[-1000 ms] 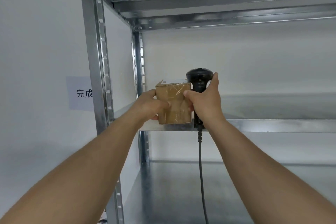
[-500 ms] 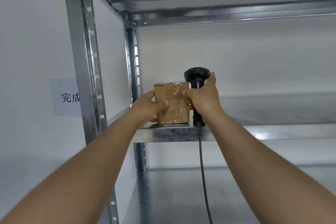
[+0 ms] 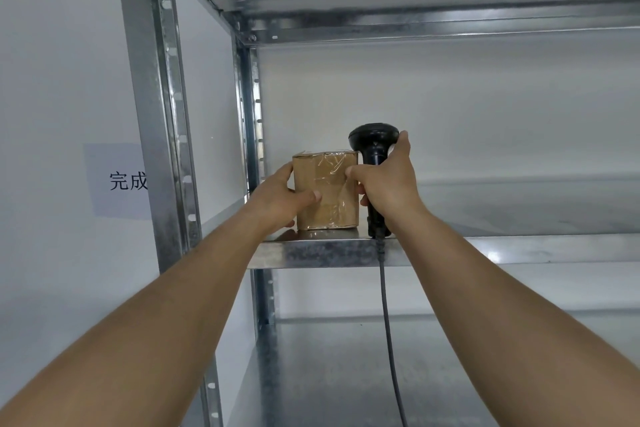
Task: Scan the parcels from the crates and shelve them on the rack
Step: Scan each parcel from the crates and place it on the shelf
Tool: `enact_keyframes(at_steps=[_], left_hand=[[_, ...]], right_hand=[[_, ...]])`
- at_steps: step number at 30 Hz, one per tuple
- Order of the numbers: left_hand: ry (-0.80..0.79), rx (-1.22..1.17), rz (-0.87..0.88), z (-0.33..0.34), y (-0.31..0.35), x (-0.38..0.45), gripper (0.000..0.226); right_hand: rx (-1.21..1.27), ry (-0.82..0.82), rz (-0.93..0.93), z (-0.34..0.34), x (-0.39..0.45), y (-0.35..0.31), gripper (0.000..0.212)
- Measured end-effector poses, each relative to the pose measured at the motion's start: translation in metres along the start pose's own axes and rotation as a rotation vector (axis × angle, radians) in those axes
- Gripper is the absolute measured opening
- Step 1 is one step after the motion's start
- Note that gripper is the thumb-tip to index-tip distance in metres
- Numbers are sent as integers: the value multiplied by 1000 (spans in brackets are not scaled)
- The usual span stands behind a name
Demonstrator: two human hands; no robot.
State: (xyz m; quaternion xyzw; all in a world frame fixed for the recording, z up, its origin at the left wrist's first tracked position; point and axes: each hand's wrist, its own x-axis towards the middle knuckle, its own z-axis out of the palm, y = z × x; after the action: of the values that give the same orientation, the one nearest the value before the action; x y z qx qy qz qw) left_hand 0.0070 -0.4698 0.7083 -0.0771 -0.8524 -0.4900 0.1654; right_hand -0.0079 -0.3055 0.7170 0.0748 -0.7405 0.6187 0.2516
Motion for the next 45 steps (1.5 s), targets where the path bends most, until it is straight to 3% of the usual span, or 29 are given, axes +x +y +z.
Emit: enact_keyframes(at_steps=[6, 16, 25, 35, 45], left_hand=[[67, 69, -6, -5, 8, -12, 87], [246, 137, 39, -9, 20, -83, 63], [534, 257, -23, -22, -21, -180, 37], [730, 496, -323, -75, -95, -314, 36], [938, 584, -570, -173, -116, -441, 34]], right_hand=[[0, 0, -17, -16, -15, -4, 109], [3, -81, -139, -39, -78, -12, 106], [156, -353, -342, -7, -180, 9, 90], [275, -759, -285, 83, -292, 33, 95], [361, -1084, -286, 175, -406, -10, 99]])
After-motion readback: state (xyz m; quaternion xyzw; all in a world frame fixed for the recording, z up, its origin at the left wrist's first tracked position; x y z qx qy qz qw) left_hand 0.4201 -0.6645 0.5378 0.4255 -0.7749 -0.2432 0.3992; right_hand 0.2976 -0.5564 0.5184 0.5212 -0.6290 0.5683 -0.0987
